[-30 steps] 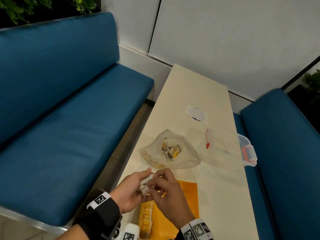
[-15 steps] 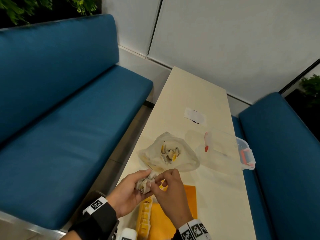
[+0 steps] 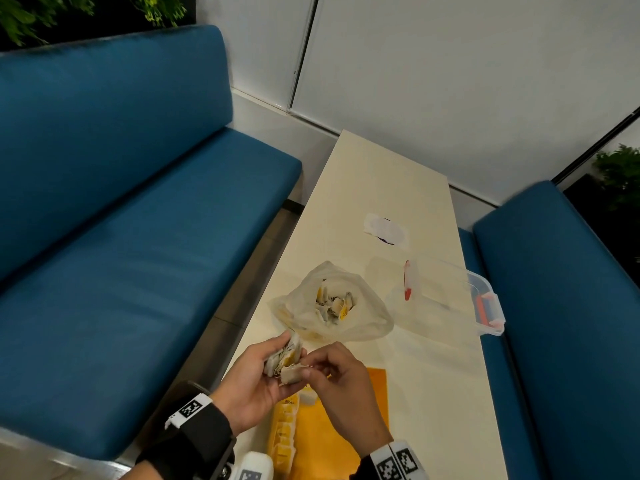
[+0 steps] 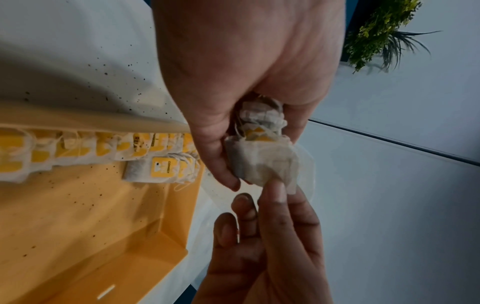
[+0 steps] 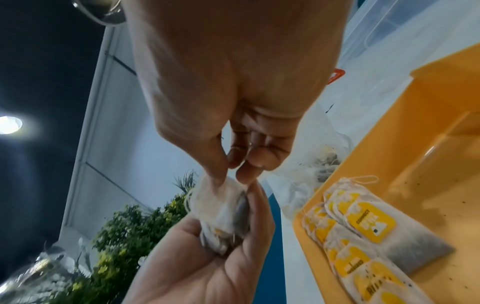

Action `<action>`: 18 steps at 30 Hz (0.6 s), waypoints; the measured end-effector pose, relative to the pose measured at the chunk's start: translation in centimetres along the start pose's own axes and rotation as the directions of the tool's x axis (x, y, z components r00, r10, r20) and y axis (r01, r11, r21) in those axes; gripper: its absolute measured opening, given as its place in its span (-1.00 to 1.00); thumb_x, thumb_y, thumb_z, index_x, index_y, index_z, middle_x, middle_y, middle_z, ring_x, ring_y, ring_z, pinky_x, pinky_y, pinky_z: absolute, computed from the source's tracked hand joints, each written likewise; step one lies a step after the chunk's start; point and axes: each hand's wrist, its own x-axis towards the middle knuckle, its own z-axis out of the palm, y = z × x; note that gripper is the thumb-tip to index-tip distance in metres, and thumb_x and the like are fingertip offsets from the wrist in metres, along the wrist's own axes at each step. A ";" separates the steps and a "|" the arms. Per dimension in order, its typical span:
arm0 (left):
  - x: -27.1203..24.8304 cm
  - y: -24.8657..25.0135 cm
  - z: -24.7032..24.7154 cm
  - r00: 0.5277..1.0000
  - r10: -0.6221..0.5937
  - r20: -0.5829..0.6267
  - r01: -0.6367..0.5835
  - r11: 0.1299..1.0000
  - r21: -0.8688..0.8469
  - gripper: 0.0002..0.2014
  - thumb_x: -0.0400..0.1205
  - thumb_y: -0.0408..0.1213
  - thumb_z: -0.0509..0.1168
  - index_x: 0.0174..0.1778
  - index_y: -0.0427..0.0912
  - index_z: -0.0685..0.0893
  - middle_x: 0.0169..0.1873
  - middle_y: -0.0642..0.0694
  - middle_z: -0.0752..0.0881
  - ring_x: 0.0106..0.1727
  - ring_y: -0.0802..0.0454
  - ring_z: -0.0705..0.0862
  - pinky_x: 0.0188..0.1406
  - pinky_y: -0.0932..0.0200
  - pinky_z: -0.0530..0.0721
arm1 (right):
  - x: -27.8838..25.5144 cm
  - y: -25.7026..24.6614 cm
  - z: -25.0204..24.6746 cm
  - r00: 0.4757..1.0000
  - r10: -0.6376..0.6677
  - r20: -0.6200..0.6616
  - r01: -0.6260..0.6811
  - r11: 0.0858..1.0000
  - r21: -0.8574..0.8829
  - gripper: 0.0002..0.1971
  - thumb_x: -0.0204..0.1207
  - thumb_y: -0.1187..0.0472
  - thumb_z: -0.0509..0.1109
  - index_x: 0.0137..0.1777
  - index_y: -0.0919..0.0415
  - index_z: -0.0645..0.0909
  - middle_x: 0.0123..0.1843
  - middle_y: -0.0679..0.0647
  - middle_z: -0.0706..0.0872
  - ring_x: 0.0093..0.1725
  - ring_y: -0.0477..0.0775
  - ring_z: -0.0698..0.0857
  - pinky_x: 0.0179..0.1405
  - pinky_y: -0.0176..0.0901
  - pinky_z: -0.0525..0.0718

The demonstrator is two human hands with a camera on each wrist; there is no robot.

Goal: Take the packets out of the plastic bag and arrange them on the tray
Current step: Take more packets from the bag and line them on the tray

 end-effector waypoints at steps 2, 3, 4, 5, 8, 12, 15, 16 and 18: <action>0.0 -0.2 0.0 1.000 0.006 0.013 -0.006 1.000 0.026 -0.67 0.68 -0.18 0.40 0.22 -0.37 0.68 0.07 -0.38 0.73 -0.04 -0.22 0.78 0.14 -0.17 0.78 | 0.3 0.2 -0.6 0.999 0.025 0.022 -0.026 0.999 0.033 -0.76 0.45 0.34 0.53 -0.16 -0.09 0.76 -0.13 0.01 0.73 -0.12 0.12 0.68 -0.09 0.03 0.72; -0.1 -0.2 0.0 1.000 0.019 0.025 -0.020 0.999 0.043 -0.72 0.68 -0.22 0.41 0.20 -0.34 0.67 0.03 -0.36 0.74 -0.08 -0.20 0.79 0.07 -0.16 0.82 | 0.3 0.3 -0.9 0.999 0.037 0.027 -0.038 0.998 0.056 -0.76 0.46 0.35 0.52 -0.16 -0.08 0.76 -0.16 0.02 0.74 -0.15 0.15 0.67 -0.16 0.01 0.70; -0.1 -0.3 0.0 0.999 0.033 0.037 -0.036 0.997 0.062 -0.75 0.66 -0.28 0.42 0.19 -0.33 0.65 0.00 -0.36 0.75 -0.10 -0.20 0.80 0.00 -0.14 0.84 | 0.4 0.4 -1.1 0.998 0.051 0.034 -0.054 0.994 0.092 -0.78 0.48 0.37 0.51 -0.15 -0.02 0.77 -0.21 0.02 0.74 -0.21 0.12 0.66 -0.24 -0.08 0.66; -0.2 -0.4 0.1 0.998 0.046 0.051 -0.050 0.995 0.085 -0.73 0.64 -0.34 0.44 0.21 -0.33 0.64 0.00 -0.37 0.75 -0.08 -0.21 0.80 -0.03 -0.13 0.84 | 0.4 0.4 -1.3 0.997 0.071 0.043 -0.076 0.988 0.138 -0.82 0.50 0.42 0.50 -0.13 0.09 0.76 -0.26 0.02 0.72 -0.27 0.06 0.65 -0.31 -0.17 0.61; -0.2 -0.6 0.1 0.995 0.083 0.054 -0.090 0.984 0.157 -0.55 0.50 -0.54 0.50 0.32 -0.39 0.61 0.03 -0.42 0.76 0.01 -0.29 0.80 -0.04 -0.12 0.83 | 0.3 0.2 -1.5 0.990 0.128 0.061 -0.140 0.954 0.267 -0.90 0.55 0.50 0.43 -0.05 0.33 0.71 -0.31 0.09 0.67 -0.34 0.04 0.64 -0.44 -0.18 0.56; 0.3 -0.9 0.1 0.981 0.193 -0.011 -0.186 0.959 0.216 -0.46 0.44 -0.66 0.52 0.35 -0.36 0.62 0.00 -0.39 0.78 -0.02 -0.27 0.81 -0.13 -0.04 0.81 | 0.0 0.0 -0.8 0.973 0.228 0.032 -0.223 0.901 0.372 -0.76 0.48 0.35 0.57 0.09 0.32 0.62 -0.22 0.14 0.69 -0.30 0.15 0.74 -0.37 -0.07 0.66; 0.4 -0.9 0.3 0.954 0.294 -0.061 -0.271 0.931 0.245 -0.49 0.46 -0.67 0.50 0.31 -0.28 0.66 0.00 -0.36 0.83 -0.03 -0.22 0.83 -0.13 -0.04 0.79 | -0.2 -0.2 -0.2 0.956 0.292 0.016 -0.277 0.890 0.363 -0.59 0.33 0.18 0.70 0.02 0.31 0.58 -0.25 0.02 0.68 -0.25 0.18 0.78 -0.36 -0.05 0.68; 0.4 -0.9 0.4 0.946 0.317 -0.063 -0.293 0.924 0.247 -0.51 0.46 -0.66 0.50 0.30 -0.27 0.66 0.01 -0.36 0.83 -0.04 -0.22 0.83 -0.14 -0.04 0.79 | -0.2 -0.2 0.0 0.957 0.290 -0.005 -0.272 0.904 0.331 -0.62 0.34 0.21 0.70 -0.03 0.32 0.58 -0.29 0.01 0.66 -0.28 0.15 0.77 -0.38 -0.09 0.67; 0.4 -0.9 0.7 0.935 0.347 -0.070 -0.321 0.916 0.240 -0.50 0.45 -0.66 0.50 0.29 -0.28 0.66 0.00 -0.36 0.82 -0.08 -0.21 0.83 -0.17 -0.04 0.80 | -0.2 -0.1 0.4 0.960 0.276 -0.052 -0.252 0.927 0.279 -0.74 0.42 0.31 0.63 -0.11 0.35 0.58 -0.34 0.03 0.63 -0.35 0.08 0.74 -0.43 -0.15 0.62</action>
